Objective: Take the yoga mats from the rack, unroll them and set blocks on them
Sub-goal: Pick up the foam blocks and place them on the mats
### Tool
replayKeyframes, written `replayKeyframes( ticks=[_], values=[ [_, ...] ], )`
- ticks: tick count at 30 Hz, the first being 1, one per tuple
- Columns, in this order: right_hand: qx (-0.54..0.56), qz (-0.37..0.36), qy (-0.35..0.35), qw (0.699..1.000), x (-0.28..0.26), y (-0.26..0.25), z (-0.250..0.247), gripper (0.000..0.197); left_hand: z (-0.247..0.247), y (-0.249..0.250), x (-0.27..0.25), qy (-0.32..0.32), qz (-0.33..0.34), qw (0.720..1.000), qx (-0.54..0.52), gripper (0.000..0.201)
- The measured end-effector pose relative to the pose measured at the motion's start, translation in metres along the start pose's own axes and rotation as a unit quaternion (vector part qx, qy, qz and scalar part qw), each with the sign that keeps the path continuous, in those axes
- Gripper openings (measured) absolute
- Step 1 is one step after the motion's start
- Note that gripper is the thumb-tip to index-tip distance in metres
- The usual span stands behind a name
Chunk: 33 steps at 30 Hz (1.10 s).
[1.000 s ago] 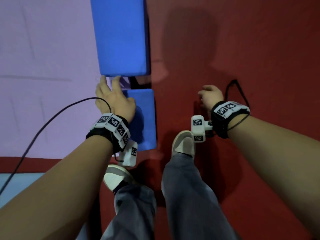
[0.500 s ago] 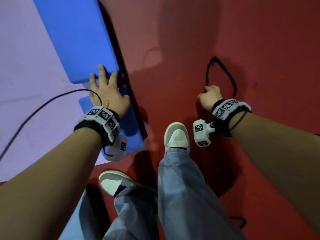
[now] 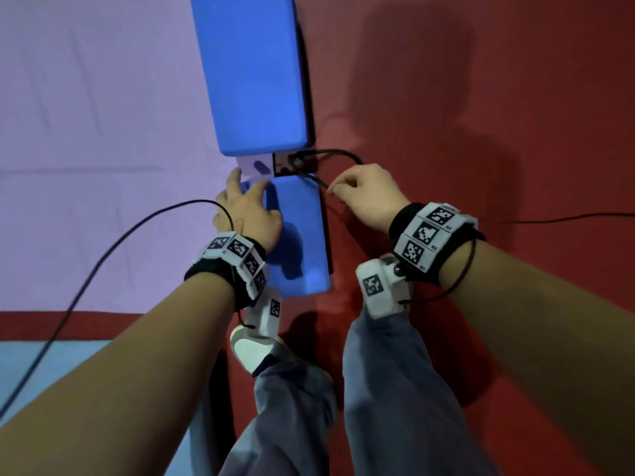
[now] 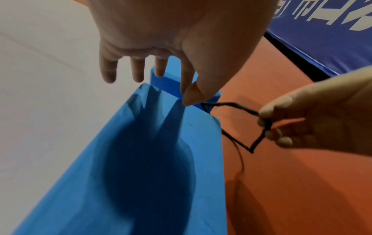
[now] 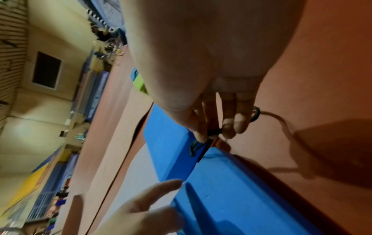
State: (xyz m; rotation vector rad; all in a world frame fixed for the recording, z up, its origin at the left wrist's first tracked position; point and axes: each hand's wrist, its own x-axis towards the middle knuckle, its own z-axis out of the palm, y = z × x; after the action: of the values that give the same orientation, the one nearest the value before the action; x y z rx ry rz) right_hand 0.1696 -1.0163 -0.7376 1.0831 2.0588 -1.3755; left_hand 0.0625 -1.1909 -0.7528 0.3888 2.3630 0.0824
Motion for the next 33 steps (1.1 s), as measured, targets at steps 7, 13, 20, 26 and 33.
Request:
replayKeyframes(
  ticks=[7, 13, 20, 26, 33],
  values=[
    [0.052, -0.07, -0.07, 0.994, 0.007, -0.035, 0.034, 0.03, 0.004, -0.023, -0.011, -0.032, 0.024, 0.999, -0.018, 0.054],
    [-0.054, -0.058, -0.016, 0.997, 0.007, -0.016, 0.056, 0.048, 0.006, -0.026, -0.018, -0.013, 0.026, 0.999, -0.029, 0.045],
    [-0.224, -0.037, -0.082, 0.97, 0.014, -0.013, 0.063, 0.037, 0.003, -0.028, -0.015, -0.07, 0.039, 0.997, 0.014, 0.051],
    [-0.255, -0.141, 0.094, 0.952, 0.026, -0.058, 0.052, 0.057, -0.005, -0.033, -0.016, -0.127, 0.041, 0.99, 0.047, 0.064],
    [-0.317, -0.02, -0.124, 0.94, 0.053, -0.065, 0.049, 0.08, -0.016, -0.04, -0.008, -0.172, 0.042, 0.983, 0.052, 0.061]
  ],
)
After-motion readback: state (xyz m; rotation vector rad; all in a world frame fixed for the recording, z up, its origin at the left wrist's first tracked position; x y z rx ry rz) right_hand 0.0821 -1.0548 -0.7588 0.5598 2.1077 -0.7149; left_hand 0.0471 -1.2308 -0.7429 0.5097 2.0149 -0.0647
